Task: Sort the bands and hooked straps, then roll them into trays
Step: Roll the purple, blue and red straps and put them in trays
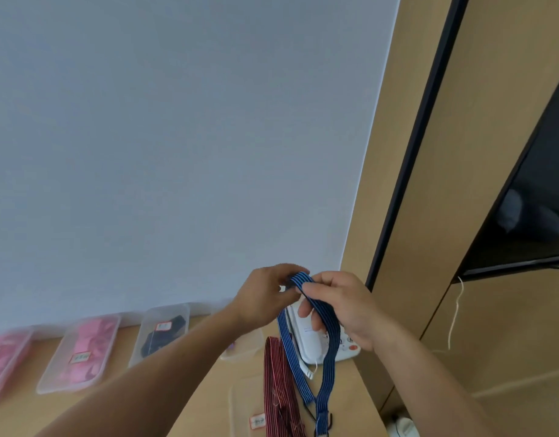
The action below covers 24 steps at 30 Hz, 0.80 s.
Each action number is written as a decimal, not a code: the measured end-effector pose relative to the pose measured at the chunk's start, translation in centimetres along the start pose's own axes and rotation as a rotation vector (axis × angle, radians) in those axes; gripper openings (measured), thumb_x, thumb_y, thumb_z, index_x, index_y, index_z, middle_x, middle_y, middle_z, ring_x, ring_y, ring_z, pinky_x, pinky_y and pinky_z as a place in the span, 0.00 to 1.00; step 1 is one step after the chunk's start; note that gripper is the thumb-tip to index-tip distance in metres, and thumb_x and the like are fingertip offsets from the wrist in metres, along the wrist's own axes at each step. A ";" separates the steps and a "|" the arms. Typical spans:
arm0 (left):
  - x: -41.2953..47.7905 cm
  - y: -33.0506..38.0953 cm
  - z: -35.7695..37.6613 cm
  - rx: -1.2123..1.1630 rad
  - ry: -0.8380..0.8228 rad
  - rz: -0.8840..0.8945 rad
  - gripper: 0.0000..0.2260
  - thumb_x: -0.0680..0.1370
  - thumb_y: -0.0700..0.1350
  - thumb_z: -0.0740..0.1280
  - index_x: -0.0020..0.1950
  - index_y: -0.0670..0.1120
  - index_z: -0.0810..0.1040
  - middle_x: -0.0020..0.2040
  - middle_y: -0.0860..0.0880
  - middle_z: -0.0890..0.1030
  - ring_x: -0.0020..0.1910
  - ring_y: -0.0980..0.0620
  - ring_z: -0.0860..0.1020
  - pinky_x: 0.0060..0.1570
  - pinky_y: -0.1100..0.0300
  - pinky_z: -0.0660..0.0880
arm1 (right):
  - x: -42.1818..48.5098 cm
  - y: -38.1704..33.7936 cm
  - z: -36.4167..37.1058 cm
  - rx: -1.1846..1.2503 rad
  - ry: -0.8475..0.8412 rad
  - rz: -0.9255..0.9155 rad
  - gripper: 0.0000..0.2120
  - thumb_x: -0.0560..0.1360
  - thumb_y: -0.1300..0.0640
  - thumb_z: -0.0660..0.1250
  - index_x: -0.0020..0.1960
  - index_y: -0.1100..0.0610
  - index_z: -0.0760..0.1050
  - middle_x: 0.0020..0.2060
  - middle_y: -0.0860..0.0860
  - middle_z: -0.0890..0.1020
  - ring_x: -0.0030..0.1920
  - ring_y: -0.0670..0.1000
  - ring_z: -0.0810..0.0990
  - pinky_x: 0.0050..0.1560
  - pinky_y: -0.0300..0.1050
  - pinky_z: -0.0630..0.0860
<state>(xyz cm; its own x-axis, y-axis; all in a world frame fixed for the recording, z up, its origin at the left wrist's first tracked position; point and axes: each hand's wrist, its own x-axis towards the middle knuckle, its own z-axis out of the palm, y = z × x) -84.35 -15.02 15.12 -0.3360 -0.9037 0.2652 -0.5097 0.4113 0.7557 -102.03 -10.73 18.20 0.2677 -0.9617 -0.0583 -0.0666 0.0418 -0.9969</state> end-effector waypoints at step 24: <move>1.5 -2.0 -0.9 0.164 0.126 -0.258 0.17 0.80 0.43 0.63 0.69 0.49 0.74 0.48 0.52 0.84 0.42 0.54 0.81 0.45 0.61 0.75 | -0.1 3.7 -1.3 0.101 -0.086 0.090 0.08 0.80 0.62 0.63 0.50 0.65 0.78 0.38 0.61 0.84 0.36 0.57 0.82 0.38 0.47 0.79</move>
<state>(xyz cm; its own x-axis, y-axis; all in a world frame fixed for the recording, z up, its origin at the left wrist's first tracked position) -83.11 -17.27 14.55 -0.0833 -0.9840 0.1572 -0.6893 0.1708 0.7040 -103.52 -10.87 14.58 0.3463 -0.9265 -0.1474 0.0016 0.1576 -0.9875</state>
